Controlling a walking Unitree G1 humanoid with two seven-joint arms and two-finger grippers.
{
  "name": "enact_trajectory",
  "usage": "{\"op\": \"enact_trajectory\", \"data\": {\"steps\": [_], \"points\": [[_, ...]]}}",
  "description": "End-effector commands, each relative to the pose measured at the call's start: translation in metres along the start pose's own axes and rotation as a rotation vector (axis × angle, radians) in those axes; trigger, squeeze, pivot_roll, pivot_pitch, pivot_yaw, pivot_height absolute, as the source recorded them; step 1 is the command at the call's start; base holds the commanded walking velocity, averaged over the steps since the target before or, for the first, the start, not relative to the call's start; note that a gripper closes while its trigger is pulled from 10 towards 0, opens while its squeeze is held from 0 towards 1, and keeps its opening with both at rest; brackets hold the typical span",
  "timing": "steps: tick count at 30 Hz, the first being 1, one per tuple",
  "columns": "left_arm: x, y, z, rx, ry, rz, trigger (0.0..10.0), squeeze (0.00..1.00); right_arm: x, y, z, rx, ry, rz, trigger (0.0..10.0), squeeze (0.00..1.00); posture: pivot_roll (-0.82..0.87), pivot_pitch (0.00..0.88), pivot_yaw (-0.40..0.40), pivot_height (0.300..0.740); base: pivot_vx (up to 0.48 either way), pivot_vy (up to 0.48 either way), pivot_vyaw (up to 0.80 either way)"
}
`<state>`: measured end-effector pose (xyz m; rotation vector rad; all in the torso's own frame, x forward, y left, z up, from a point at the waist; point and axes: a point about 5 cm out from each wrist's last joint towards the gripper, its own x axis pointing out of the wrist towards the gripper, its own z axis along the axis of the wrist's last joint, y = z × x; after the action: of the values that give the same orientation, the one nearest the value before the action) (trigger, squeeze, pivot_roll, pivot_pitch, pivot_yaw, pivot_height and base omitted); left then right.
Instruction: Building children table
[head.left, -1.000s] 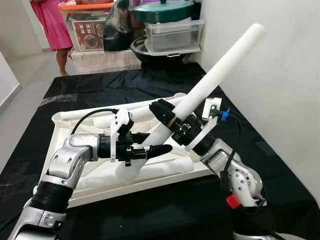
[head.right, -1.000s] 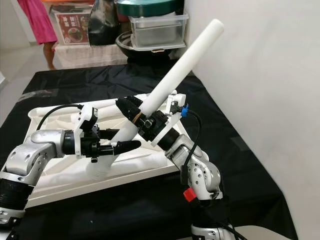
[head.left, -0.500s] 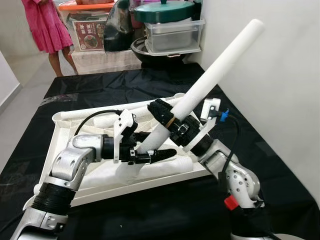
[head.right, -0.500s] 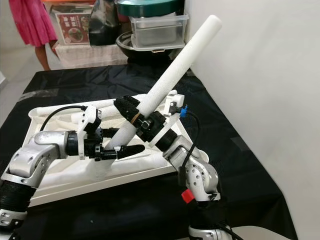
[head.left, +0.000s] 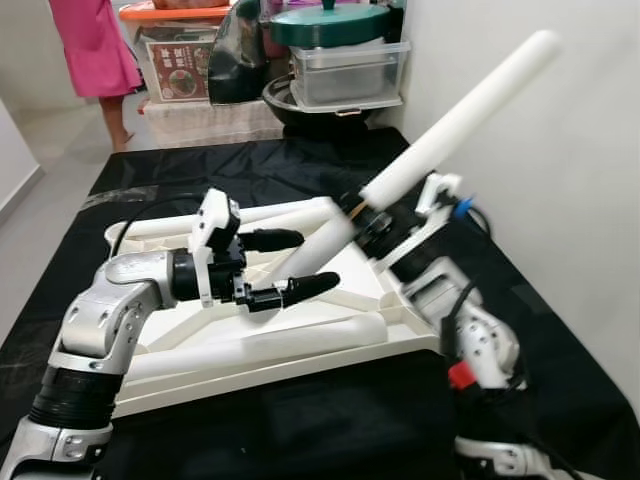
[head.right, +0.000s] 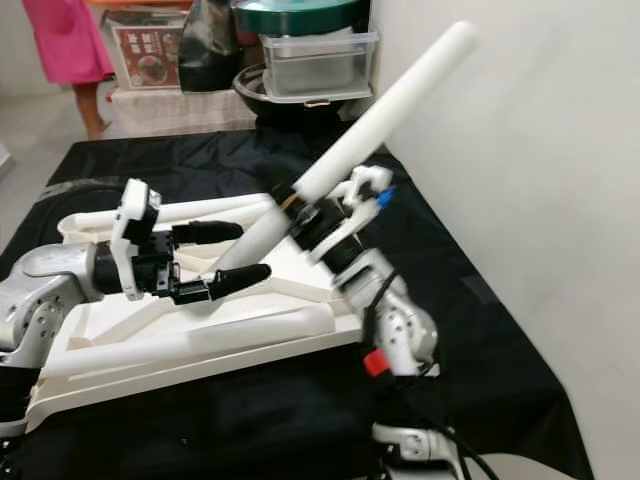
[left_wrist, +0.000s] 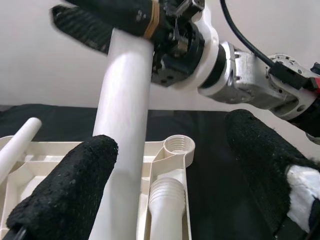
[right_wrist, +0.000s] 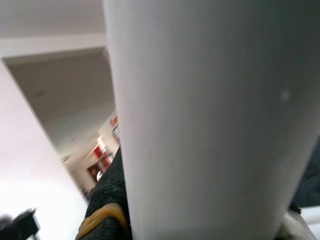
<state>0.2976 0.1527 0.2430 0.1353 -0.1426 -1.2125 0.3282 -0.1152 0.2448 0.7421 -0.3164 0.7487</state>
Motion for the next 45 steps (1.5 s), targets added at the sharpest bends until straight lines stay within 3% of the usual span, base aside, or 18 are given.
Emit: {"op": "enact_trajectory", "data": {"steps": [1,3,6,10,14,17,18,20,21,24,26,31,33,37,41,45], "points": [[-0.013,0.006,0.008,0.022,-0.037,0.084,10.0,0.0,0.003,-0.008,0.013,-0.008,-0.062,-0.053,0.0,0.0,0.01,0.0,-0.035,0.74,0.0,0.0,0.0],[-0.013,0.006,0.008,0.022,-0.037,0.084,10.0,0.0,0.003,-0.008,0.013,-0.008,-0.062,-0.053,0.0,0.0,0.01,0.0,-0.035,0.74,0.0,0.0,0.0],[-0.025,0.012,0.012,0.051,-0.074,0.21,10.0,0.0,0.006,-0.015,0.027,-0.05,-0.105,-0.097,0.0,0.0,0.02,0.0,-0.045,0.74,0.0,0.0,0.0],[-0.029,0.013,0.014,0.077,-0.075,0.285,10.0,0.0,0.01,-0.018,0.038,-0.111,-0.129,-0.125,0.0,0.0,0.02,0.0,-0.045,0.74,0.0,0.0,0.0],[-0.03,0.014,0.014,0.079,-0.075,0.307,10.0,0.0,0.01,-0.019,0.042,-0.132,-0.138,-0.137,0.0,0.0,0.02,0.0,-0.045,0.74,0.0,0.0,0.0],[-0.04,0.025,-0.002,0.013,-0.053,0.538,10.0,0.0,0.014,-0.024,0.076,-0.324,-0.204,-0.194,0.0,0.0,0.02,0.0,-0.048,0.74,0.0,0.0,0.0],[-0.04,0.025,-0.002,0.013,-0.053,0.538,10.0,0.0,0.014,-0.024,0.076,-0.324,-0.204,-0.194,0.0,0.0,0.02,0.0,-0.048,0.74,0.0,0.0,0.0],[-0.044,0.027,-0.019,-0.001,0.026,0.629,10.0,0.0,0.018,-0.015,0.086,-0.46,-0.178,-0.14,0.0,0.0,0.02,0.0,-0.048,0.74,0.0,0.0,0.0],[-0.044,0.027,-0.019,-0.001,0.026,0.629,10.0,0.0,0.018,-0.015,0.086,-0.46,-0.178,-0.14,0.0,0.0,0.02,0.0,-0.048,0.74,0.0,0.0,0.0],[-0.042,0.021,-0.033,0.032,0.128,0.616,10.0,0.0,0.024,0.0,0.09,-0.614,-0.11,-0.036,0.0,0.0,0.02,0.0,-0.05,0.74,0.0,0.0,0.0],[-0.04,0.019,-0.035,0.044,0.149,0.593,10.0,0.0,0.027,0.005,0.095,-0.64,-0.109,-0.005,0.0,0.0,0.02,0.0,-0.048,0.74,0.0,0.0,0.0],[-0.036,0.018,-0.034,0.029,0.142,0.563,10.0,0.0,0.032,0.017,0.097,-0.648,-0.101,0.075,0.0,0.0,0.02,0.0,-0.045,0.74,0.0,0.0,0.0],[-0.03,0.014,-0.035,0.022,0.141,0.494,10.0,0.0,0.035,0.029,0.091,-0.652,-0.065,0.173,0.0,0.0,0.01,0.0,-0.038,0.74,0.0,0.0,0.0],[-0.027,0.011,-0.036,0.027,0.149,0.464,10.0,0.0,0.036,0.034,0.087,-0.658,-0.043,0.222,0.0,0.0,0.01,0.0,-0.038,0.74,0.0,0.0,0.0],[-0.024,0.005,-0.036,0.057,0.185,0.392,10.0,0.0,0.037,0.044,0.076,-0.659,0.084,0.368,0.0,0.0,0.0,0.0,-0.04,0.74,0.0,0.0,0.0],[-0.027,0.005,-0.031,0.076,0.187,0.362,10.0,0.0,0.037,0.051,0.067,-0.632,0.133,0.435,0.0,0.0,0.01,0.0,-0.046,0.74,0.0,0.0,0.0]]}}
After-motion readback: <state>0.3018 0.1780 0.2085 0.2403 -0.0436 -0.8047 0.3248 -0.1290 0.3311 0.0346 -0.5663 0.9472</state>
